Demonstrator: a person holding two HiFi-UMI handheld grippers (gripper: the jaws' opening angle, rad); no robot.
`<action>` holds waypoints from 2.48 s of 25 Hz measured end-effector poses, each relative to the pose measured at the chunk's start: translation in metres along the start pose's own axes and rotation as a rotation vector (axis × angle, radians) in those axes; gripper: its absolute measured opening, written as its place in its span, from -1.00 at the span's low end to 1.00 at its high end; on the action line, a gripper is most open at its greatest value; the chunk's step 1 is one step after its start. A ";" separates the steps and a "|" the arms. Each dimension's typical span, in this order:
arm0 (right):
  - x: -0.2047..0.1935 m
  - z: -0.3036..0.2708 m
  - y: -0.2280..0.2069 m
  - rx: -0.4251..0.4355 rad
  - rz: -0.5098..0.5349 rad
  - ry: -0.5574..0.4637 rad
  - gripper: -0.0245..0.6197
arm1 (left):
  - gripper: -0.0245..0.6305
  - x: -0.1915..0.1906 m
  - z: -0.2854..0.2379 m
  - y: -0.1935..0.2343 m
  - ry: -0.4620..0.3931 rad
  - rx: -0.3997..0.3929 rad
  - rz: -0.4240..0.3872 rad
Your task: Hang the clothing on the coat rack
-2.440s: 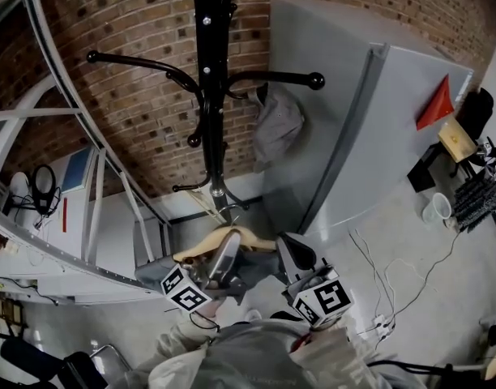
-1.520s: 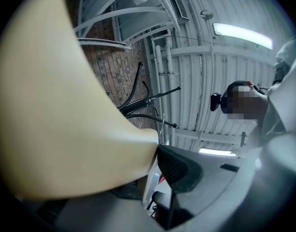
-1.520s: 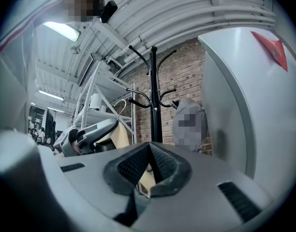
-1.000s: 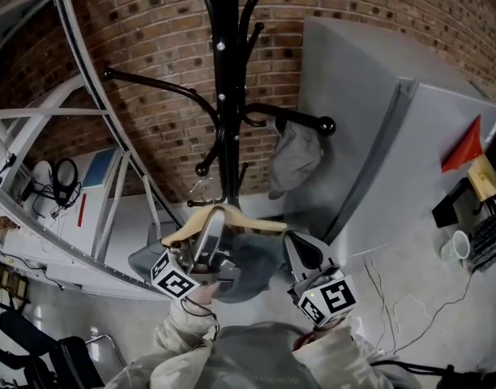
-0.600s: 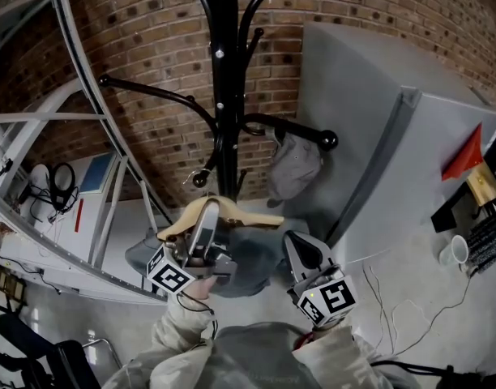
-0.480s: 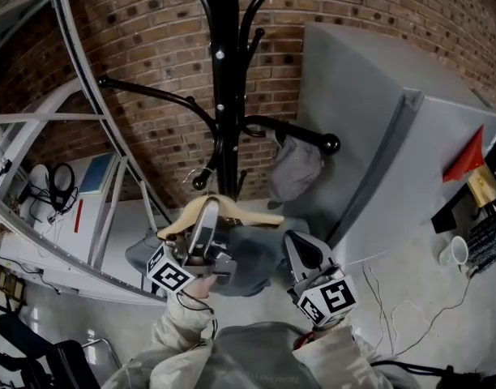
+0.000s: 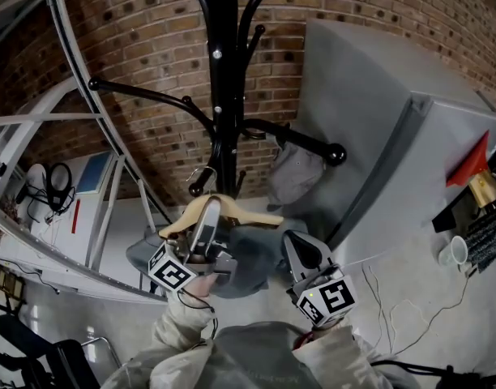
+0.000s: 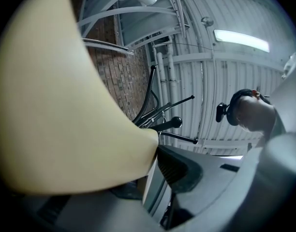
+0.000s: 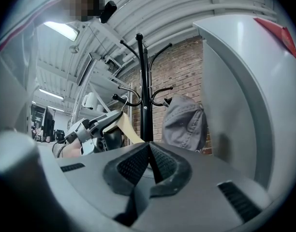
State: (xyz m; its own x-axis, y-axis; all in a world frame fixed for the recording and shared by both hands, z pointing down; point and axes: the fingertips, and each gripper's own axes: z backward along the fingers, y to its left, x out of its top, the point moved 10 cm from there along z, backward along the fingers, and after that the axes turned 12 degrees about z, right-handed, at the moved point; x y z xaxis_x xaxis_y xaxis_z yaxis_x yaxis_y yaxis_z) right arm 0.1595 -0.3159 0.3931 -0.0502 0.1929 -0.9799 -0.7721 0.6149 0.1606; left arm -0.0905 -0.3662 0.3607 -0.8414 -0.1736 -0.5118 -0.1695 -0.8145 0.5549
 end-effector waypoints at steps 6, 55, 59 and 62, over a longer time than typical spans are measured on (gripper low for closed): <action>-0.004 0.000 -0.003 0.000 -0.008 0.018 -0.86 | -0.62 -0.003 0.002 0.009 0.003 0.021 0.010; -0.038 0.056 0.018 0.125 -0.130 0.107 -0.86 | -0.52 -0.062 0.071 -0.019 0.053 0.270 -0.049; -0.035 0.062 0.046 0.146 -0.133 0.102 -0.86 | -0.52 -0.064 0.101 -0.041 0.115 0.326 -0.126; -0.027 0.067 0.068 0.142 -0.124 0.094 -0.86 | -0.53 -0.062 0.122 -0.062 0.169 0.350 -0.188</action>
State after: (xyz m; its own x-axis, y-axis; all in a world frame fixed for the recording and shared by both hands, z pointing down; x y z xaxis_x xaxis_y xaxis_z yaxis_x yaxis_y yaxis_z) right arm 0.1511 -0.2281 0.4384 -0.0242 0.0403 -0.9989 -0.6792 0.7325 0.0461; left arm -0.0905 -0.2378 0.4378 -0.6879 -0.1521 -0.7097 -0.5006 -0.6087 0.6156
